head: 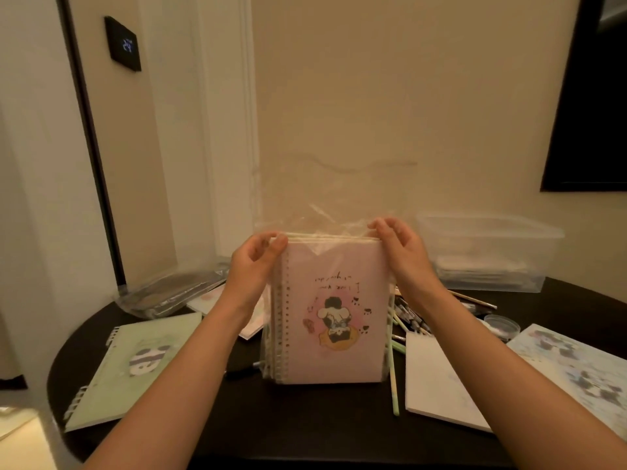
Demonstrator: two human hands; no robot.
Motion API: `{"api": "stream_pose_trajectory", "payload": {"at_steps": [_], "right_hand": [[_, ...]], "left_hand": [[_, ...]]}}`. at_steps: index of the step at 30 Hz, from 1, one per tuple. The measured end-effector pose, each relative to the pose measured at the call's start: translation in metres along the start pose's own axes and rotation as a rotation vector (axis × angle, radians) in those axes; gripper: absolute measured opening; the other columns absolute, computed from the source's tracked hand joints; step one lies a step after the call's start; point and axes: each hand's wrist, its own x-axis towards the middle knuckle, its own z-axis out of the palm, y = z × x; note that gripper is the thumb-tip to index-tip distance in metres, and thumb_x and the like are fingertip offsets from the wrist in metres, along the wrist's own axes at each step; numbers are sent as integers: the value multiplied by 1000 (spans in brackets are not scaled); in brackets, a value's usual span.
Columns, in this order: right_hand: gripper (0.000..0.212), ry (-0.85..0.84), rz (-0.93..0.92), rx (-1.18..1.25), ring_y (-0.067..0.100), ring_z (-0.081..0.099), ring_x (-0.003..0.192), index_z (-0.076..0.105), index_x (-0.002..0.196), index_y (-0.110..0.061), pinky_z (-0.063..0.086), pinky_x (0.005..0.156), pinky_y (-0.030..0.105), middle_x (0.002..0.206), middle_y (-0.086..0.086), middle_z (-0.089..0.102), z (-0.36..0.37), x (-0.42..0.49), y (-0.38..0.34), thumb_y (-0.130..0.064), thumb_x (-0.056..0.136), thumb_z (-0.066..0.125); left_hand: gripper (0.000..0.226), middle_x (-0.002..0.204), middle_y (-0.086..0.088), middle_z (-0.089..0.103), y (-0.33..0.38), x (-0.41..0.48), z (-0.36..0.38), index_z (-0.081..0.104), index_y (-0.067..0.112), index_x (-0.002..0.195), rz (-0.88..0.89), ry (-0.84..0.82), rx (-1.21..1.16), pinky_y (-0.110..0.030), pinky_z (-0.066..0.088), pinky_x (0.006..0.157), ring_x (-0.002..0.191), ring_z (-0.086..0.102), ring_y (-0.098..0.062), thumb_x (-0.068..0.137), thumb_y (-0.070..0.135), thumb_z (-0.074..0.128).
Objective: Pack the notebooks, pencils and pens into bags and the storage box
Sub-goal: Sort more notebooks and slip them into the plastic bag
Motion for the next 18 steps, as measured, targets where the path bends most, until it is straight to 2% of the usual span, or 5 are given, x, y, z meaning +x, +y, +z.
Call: {"api": "stream_pose_trajectory", "payload": {"at_steps": [4, 9, 14, 16, 18], "right_hand": [[19, 113, -103, -59, -6, 52, 63, 58, 80, -20, 42, 60, 8, 77, -6, 59, 4, 4, 3, -21, 97, 50], [23, 204, -125, -98, 0, 50, 64, 58, 75, -18, 41, 60, 10, 72, -5, 56, 3, 12, -3, -18, 96, 51], [27, 174, 61, -149, 11, 45, 61, 57, 75, -15, 39, 58, 24, 69, 0, 52, -5, 20, -13, -26, 97, 49], [28, 151, 182, -166, 13, 46, 61, 54, 72, -15, 39, 57, 27, 69, 2, 51, -8, 21, -8, -25, 97, 49], [28, 109, 336, -190, 16, 48, 60, 51, 73, -13, 40, 56, 27, 69, 5, 51, -9, 19, -1, -25, 98, 47]], "left_hand": [[36, 97, 4, 67, 1, -2, 11, 62, 26, 102, 76, 105, 2, -27, 53, 80, 90, 65, -11, 76, 49, 56], [26, 79, -2, 65, 7, 6, 22, 59, 24, 109, 93, 134, -21, -30, 54, 62, 65, 64, -10, 88, 39, 56], [24, 83, 3, 65, 11, 16, 23, 59, 18, 98, -32, 91, -40, -21, 46, 55, 65, 62, -7, 90, 41, 54], [23, 81, 3, 63, 8, 14, 23, 58, 20, 95, -158, 31, -49, -25, 46, 57, 67, 60, -11, 90, 43, 54], [28, 88, -2, 66, 1, 13, 22, 59, 19, 103, -300, -26, -54, -34, 52, 68, 76, 63, -18, 90, 43, 55]]}}
